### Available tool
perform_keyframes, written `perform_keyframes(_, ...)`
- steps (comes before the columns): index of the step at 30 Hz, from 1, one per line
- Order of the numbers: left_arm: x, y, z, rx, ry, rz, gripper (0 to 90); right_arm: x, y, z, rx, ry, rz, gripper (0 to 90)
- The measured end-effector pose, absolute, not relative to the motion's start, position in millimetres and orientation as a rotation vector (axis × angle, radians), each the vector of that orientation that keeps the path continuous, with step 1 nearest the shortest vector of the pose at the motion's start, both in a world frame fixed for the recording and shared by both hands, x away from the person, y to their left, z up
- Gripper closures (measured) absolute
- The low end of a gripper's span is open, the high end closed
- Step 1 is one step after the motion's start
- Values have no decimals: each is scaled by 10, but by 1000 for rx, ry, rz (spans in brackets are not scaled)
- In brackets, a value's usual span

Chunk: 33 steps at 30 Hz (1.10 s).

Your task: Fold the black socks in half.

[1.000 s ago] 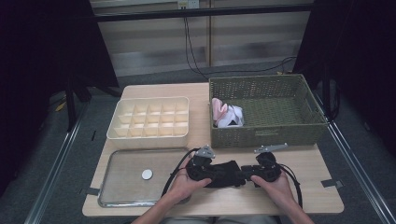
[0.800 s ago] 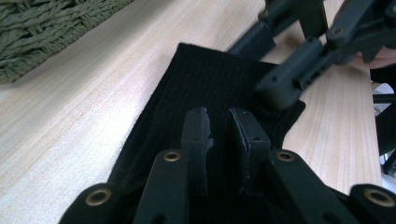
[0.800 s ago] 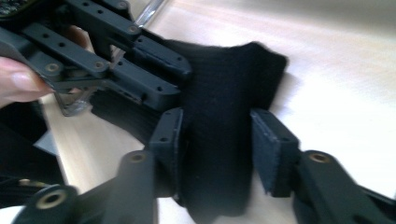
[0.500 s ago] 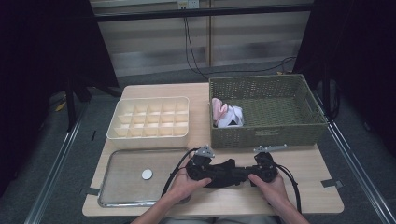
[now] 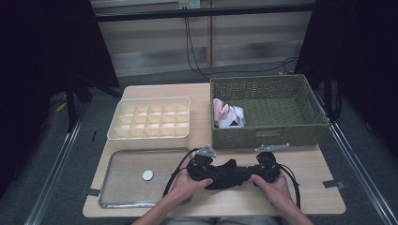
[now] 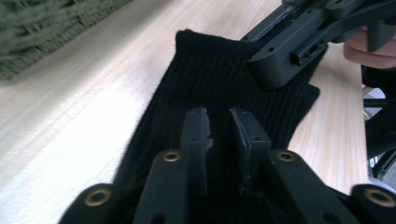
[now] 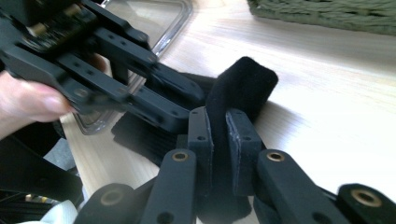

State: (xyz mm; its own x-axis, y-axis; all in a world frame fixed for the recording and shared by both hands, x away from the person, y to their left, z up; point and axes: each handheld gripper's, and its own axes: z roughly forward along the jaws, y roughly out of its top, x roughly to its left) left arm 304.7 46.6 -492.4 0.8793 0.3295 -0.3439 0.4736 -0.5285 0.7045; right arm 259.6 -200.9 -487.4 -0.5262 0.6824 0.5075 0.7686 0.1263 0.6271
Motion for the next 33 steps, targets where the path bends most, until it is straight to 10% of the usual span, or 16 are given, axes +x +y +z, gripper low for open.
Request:
perform_keyframes(16,3069,769,-4853,2153,627,-204,420,2582,-2195,-4768,-1501,-2347,-1387,805)
perform_keyframes(33,3031,596,-4972,2216,654,-209,611,2536,-1836,-4736,-1357,-2331,-1444,730)
